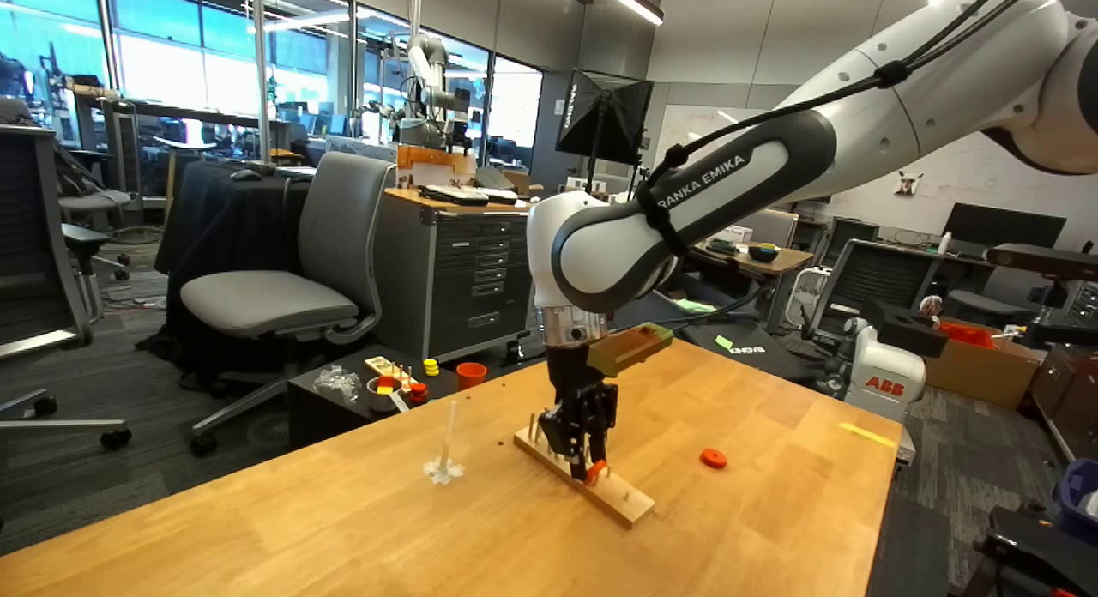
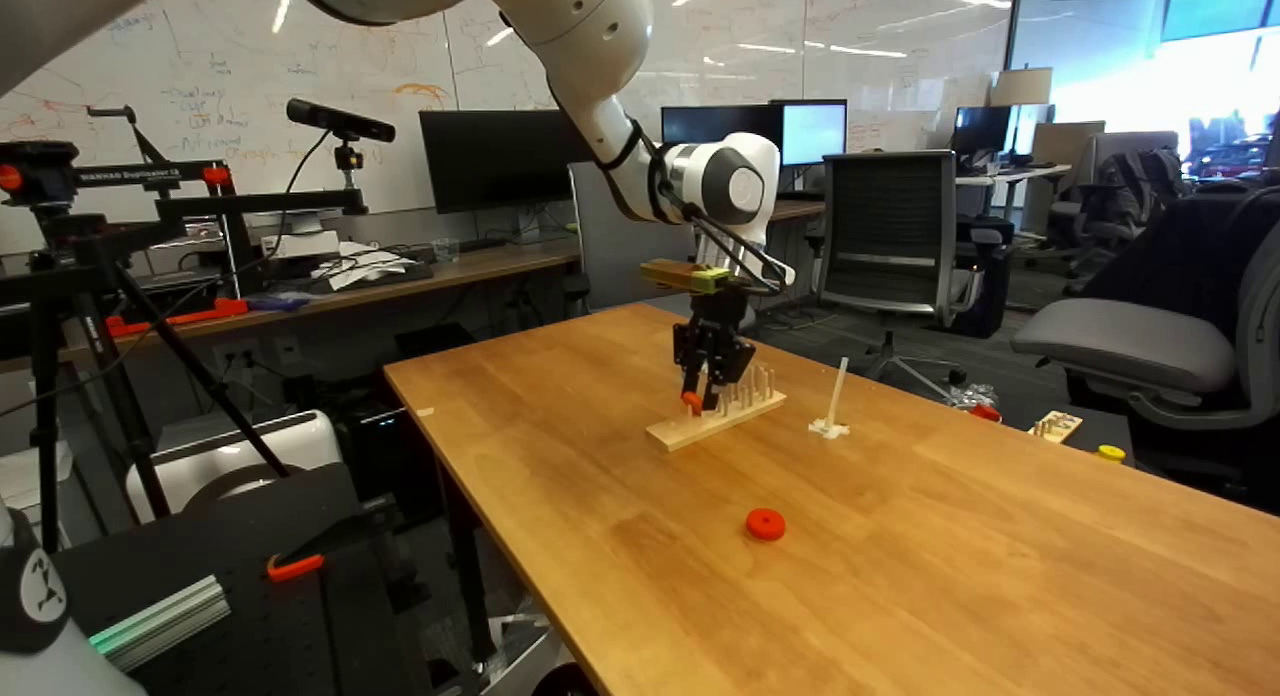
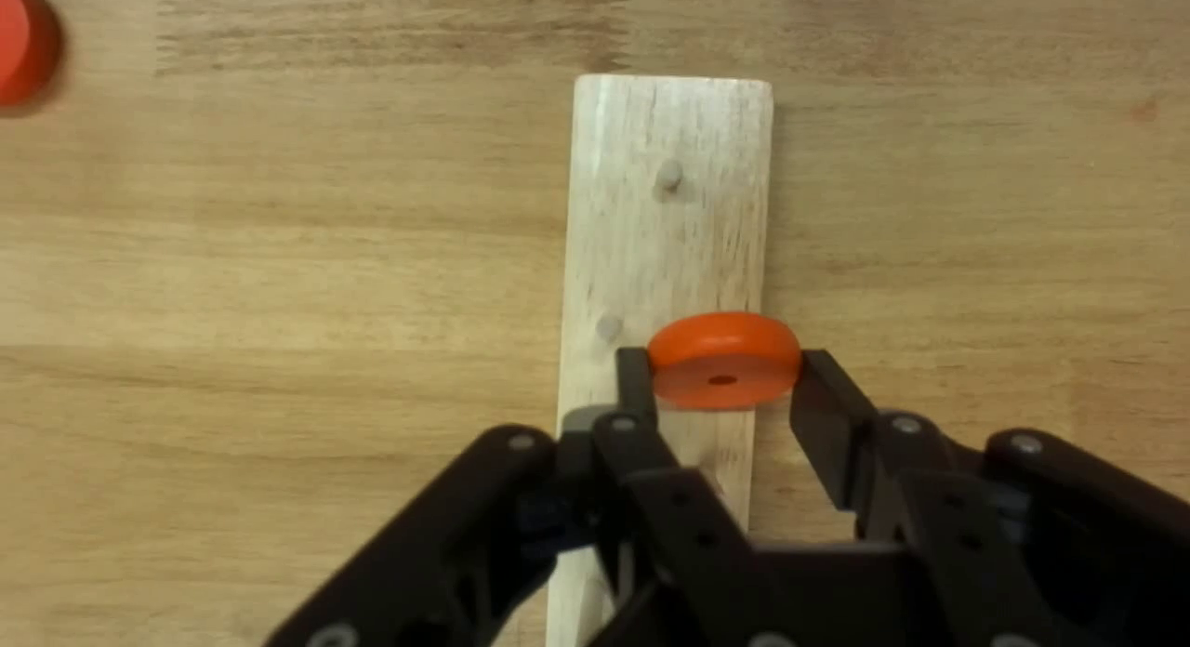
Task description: Put an orange disk on the wooden base
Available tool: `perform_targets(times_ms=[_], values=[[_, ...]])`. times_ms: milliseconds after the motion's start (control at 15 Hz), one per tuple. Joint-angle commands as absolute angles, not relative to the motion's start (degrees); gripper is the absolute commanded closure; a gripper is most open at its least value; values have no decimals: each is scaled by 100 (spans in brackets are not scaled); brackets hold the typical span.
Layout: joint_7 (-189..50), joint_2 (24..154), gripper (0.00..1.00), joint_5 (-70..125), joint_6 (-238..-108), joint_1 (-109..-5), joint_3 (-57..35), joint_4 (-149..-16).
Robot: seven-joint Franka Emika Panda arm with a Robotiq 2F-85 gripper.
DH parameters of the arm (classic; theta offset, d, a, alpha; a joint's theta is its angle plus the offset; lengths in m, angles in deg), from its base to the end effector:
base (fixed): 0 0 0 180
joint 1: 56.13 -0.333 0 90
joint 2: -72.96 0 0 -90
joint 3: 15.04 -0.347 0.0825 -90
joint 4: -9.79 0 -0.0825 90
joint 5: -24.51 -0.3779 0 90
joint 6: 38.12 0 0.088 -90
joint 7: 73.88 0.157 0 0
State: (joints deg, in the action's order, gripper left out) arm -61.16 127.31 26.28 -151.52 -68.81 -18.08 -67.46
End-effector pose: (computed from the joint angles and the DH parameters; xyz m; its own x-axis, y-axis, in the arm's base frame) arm 0.6783 0.1816 0.1029 0.9505 0.0436 -0.3078 0.0616 -0.9969 0.0490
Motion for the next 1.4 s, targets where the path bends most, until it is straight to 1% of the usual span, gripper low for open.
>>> perform_targets(times_ms=[0,1333], values=[[-6128,12663,82,2632,-15301,-6894,-1772,-6998],[-6483,11560,82,2510,-16047,-6763,-1971,-8246]])
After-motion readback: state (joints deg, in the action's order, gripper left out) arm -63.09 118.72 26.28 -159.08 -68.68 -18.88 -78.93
